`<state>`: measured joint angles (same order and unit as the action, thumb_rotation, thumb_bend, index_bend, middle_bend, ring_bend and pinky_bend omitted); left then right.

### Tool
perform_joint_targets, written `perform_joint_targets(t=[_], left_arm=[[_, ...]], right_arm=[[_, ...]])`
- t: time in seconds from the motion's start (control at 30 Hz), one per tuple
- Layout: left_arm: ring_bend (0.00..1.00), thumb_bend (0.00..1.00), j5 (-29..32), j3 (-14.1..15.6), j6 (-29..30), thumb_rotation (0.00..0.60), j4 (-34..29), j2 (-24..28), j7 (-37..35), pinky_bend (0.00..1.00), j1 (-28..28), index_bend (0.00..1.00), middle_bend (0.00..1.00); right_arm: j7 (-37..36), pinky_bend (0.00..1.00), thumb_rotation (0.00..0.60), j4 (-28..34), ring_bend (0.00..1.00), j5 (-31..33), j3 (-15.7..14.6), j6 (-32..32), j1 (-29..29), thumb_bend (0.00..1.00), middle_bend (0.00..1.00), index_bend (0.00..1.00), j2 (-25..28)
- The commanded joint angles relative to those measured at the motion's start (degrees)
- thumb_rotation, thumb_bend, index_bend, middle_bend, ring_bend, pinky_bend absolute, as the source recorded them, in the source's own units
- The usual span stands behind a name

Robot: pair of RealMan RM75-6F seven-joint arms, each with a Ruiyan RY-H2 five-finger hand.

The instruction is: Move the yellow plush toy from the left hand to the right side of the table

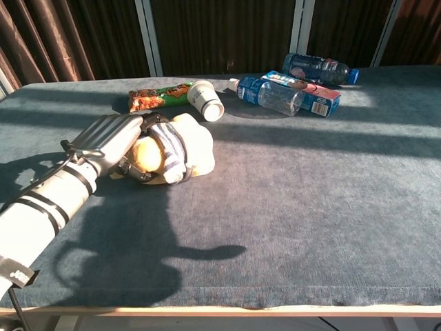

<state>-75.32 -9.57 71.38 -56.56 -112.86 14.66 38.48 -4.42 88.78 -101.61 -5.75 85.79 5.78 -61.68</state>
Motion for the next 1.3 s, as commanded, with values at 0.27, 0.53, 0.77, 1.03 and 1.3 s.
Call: perform_joint_targets(t=[0.27, 0.53, 0.77, 1.03, 1.3], left_arm=[[0.87, 0.28, -6.68, 0.52, 6.06, 0.600, -4.19, 0.35, -2.74, 0.94, -0.34, 0.74, 0.93], [0.87, 0.28, -7.60, 0.36, 4.34, 0.600, -10.20, -3.12, 2.31, 0.94, 1.59, 0.74, 0.93], [0.87, 0.28, -5.42, -1.29, 1.58, 0.600, -6.42, -14.03, 10.94, 0.94, 4.07, 0.74, 0.93], [0.87, 0.28, -4.00, 1.44, 0.16, 0.600, -3.10, -17.14, 14.24, 0.95, 6.86, 0.74, 0.93], [0.37, 0.28, -0.55, 3.52, -1.37, 0.600, 0.11, -17.14, 17.14, 0.47, 7.43, 0.20, 0.28]], right_arm=[[0.15, 0.00, 0.600, 0.29, 0.00, 0.19, 0.07, -0.24, 0.05, 0.06, 0.00, 0.00, 0.05], [-0.73, 0.00, 0.600, 0.27, 0.00, 0.21, 0.29, 0.32, -0.01, 0.06, 0.00, 0.00, 0.14], [-2.99, 0.00, 0.600, -0.39, 0.00, 0.62, 1.14, 2.62, -0.59, 0.06, 0.00, 0.00, 0.07], [-5.25, 0.00, 0.600, -0.99, 0.00, -0.19, 0.73, 2.71, -0.36, 0.06, 0.00, 0.00, 0.90], [-3.86, 0.00, 0.600, -0.82, 0.00, -0.41, 0.42, 1.68, -0.14, 0.06, 0.00, 0.00, 0.81]])
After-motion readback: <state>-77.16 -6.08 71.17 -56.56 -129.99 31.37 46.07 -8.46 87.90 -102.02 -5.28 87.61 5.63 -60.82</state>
